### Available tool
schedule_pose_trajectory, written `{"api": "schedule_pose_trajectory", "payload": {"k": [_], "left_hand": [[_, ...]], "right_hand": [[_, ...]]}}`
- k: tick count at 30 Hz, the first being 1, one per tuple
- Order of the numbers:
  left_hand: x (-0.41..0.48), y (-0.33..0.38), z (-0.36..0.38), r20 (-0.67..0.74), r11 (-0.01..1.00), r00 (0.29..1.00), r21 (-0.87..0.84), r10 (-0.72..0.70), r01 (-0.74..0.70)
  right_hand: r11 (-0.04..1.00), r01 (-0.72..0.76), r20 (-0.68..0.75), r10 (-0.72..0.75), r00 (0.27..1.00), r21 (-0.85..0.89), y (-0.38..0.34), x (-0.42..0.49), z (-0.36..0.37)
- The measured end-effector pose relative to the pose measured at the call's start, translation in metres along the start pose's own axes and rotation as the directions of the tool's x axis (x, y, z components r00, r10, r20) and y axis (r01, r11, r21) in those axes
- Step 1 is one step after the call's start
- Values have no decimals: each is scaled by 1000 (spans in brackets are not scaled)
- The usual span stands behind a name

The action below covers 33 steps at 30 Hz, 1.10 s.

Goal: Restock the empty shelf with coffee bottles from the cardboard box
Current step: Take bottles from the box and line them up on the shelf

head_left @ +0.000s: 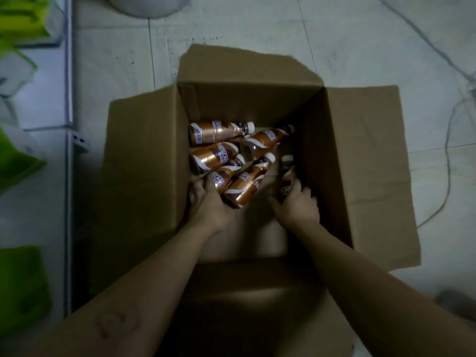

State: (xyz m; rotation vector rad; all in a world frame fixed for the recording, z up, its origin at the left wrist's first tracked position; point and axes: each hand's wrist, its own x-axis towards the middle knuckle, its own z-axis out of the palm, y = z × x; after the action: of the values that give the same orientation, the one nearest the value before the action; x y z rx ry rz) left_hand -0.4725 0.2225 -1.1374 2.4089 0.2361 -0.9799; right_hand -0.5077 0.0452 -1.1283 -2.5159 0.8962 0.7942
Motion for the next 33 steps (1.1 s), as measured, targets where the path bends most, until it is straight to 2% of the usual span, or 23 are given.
{"api": "schedule_pose_trajectory", "payload": {"k": [2, 5, 7, 9, 10, 12, 13, 15, 18, 22, 25, 27, 29, 31, 33], "left_hand": [[7, -2, 3, -24, 996, 999, 85, -27, 29], [11, 3, 4, -98, 973, 995, 225, -18, 40], [11, 6, 5, -113, 966, 993, 250, -39, 67], [11, 3, 10, -93, 974, 994, 212, -65, 83], [12, 1, 15, -84, 985, 993, 142, -89, 100], [14, 1, 19, -35, 979, 984, -110, -177, 172], [17, 1, 21, -13, 957, 979, -212, -206, 198], [21, 1, 22, 8, 945, 976, -247, -219, 214], [23, -3, 20, -9, 969, 982, -165, -190, 186], [20, -8, 19, 18, 985, 985, -23, -171, 172], [12, -8, 17, 145, 984, 973, 43, -177, 172], [10, -7, 18, 211, 984, 962, 4, -173, 176], [8, -5, 17, 258, 965, 945, -109, -203, 237], [6, -3, 16, 265, 944, 938, -180, -225, 277], [3, -3, 12, 245, 955, 944, -144, -220, 260]], "right_hand": [[995, -6, -50, 1, 999, -103, -4, 7, 8], [989, 18, -104, -33, 994, -144, -9, 14, 14], [999, 21, -98, -23, 995, -26, -13, 11, 17], [987, -38, -135, 59, 989, 154, -16, 4, 22], [972, -66, -158, 104, 982, 226, -16, 2, 25], [941, -98, -161, 157, 974, 323, -15, 3, 29], [931, -107, -143, 165, 976, 348, -14, 4, 30], [922, -136, -78, 175, 981, 361, -10, 10, 29], [871, -208, 78, 193, 978, 445, -3, 13, 28], [829, -234, 101, 212, 972, 508, 4, 8, 32], [858, -302, 188, 243, 951, 416, 6, 9, 33], [886, -355, 336, 250, 908, 300, 7, 7, 34], [908, -355, 448, 228, 864, 222, 10, 2, 39], [906, -355, 472, 214, 855, 232, 12, -2, 45], [895, -377, 505, 216, 835, 240, 10, -3, 42]]}}
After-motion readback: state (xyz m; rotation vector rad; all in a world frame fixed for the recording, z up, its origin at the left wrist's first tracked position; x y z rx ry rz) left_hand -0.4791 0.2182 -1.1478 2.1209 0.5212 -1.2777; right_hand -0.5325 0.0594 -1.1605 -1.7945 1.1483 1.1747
